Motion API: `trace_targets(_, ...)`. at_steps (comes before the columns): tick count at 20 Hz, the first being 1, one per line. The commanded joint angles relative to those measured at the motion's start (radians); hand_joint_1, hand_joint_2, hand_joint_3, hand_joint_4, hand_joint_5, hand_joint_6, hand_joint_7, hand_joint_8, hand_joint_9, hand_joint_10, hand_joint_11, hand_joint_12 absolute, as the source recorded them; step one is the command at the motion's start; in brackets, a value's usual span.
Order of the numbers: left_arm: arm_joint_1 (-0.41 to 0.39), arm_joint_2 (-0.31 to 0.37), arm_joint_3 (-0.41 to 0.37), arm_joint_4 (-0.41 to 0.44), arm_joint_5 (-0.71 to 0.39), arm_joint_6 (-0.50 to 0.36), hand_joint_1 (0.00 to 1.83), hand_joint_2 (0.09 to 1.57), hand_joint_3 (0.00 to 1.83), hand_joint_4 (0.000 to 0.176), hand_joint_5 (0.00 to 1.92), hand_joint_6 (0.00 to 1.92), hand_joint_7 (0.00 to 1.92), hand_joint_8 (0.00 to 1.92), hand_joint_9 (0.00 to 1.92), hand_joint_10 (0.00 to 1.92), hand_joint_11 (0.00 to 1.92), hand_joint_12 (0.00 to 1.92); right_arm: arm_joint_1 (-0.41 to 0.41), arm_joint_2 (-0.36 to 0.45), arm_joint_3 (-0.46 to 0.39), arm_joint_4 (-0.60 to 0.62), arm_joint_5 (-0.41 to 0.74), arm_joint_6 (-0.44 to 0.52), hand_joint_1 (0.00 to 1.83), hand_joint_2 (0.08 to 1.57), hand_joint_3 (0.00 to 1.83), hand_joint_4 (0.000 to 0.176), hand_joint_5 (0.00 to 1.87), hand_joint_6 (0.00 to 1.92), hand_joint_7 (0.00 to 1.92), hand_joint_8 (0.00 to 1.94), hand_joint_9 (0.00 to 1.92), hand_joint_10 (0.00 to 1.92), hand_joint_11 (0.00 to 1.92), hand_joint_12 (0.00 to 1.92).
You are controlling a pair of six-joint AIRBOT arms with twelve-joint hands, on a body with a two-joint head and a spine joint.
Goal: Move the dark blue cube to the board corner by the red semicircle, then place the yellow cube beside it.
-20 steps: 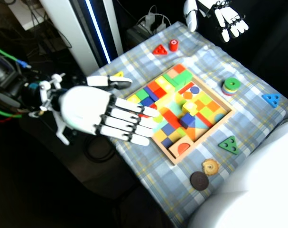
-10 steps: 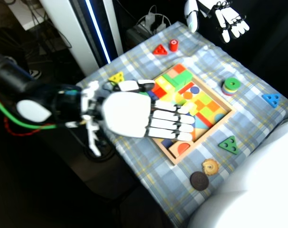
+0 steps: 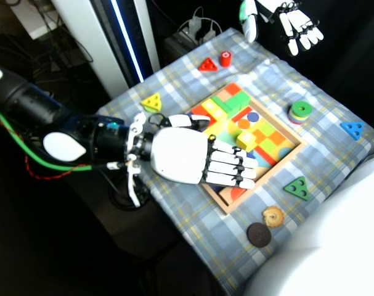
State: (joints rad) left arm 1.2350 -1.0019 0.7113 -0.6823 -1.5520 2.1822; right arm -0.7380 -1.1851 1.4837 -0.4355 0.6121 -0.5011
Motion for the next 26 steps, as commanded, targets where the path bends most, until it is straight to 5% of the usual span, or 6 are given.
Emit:
trace_targets(1, -0.010, -0.005, 0.005, 0.048, -0.108, -0.002, 0.00, 1.17, 0.00, 0.053, 0.34, 0.00, 0.21, 0.00, 0.06, 0.00, 0.00, 0.00, 0.021, 0.001, -0.003, 0.028, 0.098, 0.005, 0.00, 1.02, 0.00, 0.153, 0.35, 0.00, 0.00, 0.00, 0.00, 0.00, 0.00, 0.00)
trace_targets(11, -0.010, -0.009, 0.007, 0.041, -0.103, -0.003, 0.00, 1.16, 0.00, 0.067, 0.32, 0.00, 0.20, 0.00, 0.07, 0.00, 0.00, 0.00, 0.062, 0.003, -0.003, 0.019, 0.098, 0.009, 0.00, 0.98, 0.00, 0.163, 0.29, 0.00, 0.00, 0.00, 0.00, 0.00, 0.00, 0.00)
trace_targets(14, -0.011, -0.009, 0.006, 0.041, -0.102, -0.003, 0.00, 1.16, 0.00, 0.071, 0.32, 0.00, 0.19, 0.00, 0.07, 0.00, 0.00, 0.00, 0.061, -0.004, 0.014, 0.017, 0.083, 0.009, 0.00, 0.97, 0.00, 0.131, 0.32, 0.02, 0.00, 0.00, 0.00, 0.00, 0.00, 0.00)
trace_targets(17, -0.011, -0.008, 0.005, 0.041, -0.102, -0.005, 0.00, 1.15, 0.00, 0.065, 0.33, 0.01, 0.20, 0.00, 0.08, 0.01, 0.00, 0.00, 0.053, -0.011, 0.020, 0.002, 0.059, 0.009, 0.00, 1.00, 0.00, 0.155, 0.35, 0.02, 0.00, 0.00, 0.00, 0.00, 0.00, 0.00)
trace_targets(21, -0.011, -0.008, 0.005, 0.041, -0.103, -0.005, 0.00, 1.15, 0.00, 0.070, 0.33, 0.00, 0.21, 0.00, 0.09, 0.01, 0.00, 0.00, 0.042, -0.011, 0.018, -0.001, 0.048, 0.009, 0.00, 1.02, 0.01, 0.083, 0.35, 0.01, 0.00, 0.00, 0.00, 0.00, 0.00, 0.00)
trace_targets(26, -0.011, -0.008, 0.004, 0.041, -0.103, -0.005, 0.00, 1.16, 0.00, 0.060, 0.32, 0.00, 0.19, 0.00, 0.08, 0.00, 0.00, 0.00, 0.041, -0.008, 0.011, -0.012, 0.029, 0.009, 0.00, 1.02, 0.00, 0.124, 0.34, 0.00, 0.00, 0.00, 0.00, 0.00, 0.00, 0.00)
